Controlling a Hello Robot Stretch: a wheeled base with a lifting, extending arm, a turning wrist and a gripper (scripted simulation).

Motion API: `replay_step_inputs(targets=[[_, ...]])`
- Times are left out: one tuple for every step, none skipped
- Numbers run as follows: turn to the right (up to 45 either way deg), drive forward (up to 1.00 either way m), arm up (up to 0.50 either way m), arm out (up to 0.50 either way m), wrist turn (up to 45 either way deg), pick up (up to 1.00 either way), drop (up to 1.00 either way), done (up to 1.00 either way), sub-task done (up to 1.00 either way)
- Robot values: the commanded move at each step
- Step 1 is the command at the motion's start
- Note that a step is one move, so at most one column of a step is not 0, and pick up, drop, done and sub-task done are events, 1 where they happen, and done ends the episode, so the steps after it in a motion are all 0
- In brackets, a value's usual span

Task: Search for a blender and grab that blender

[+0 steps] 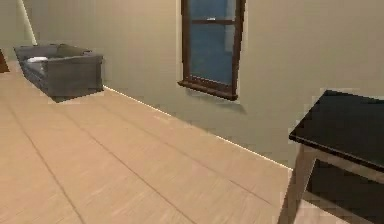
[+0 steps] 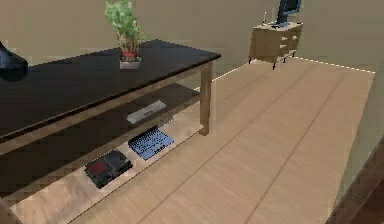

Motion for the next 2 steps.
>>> replay_step_inputs(targets=[[0.0, 0.6, 0.0, 0.0, 0.0, 0.0, 0.0, 0.0, 0.0], [-45.0, 0.0, 0.0, 0.0, 0.0, 0.0, 0.0, 0.0, 0.0]])
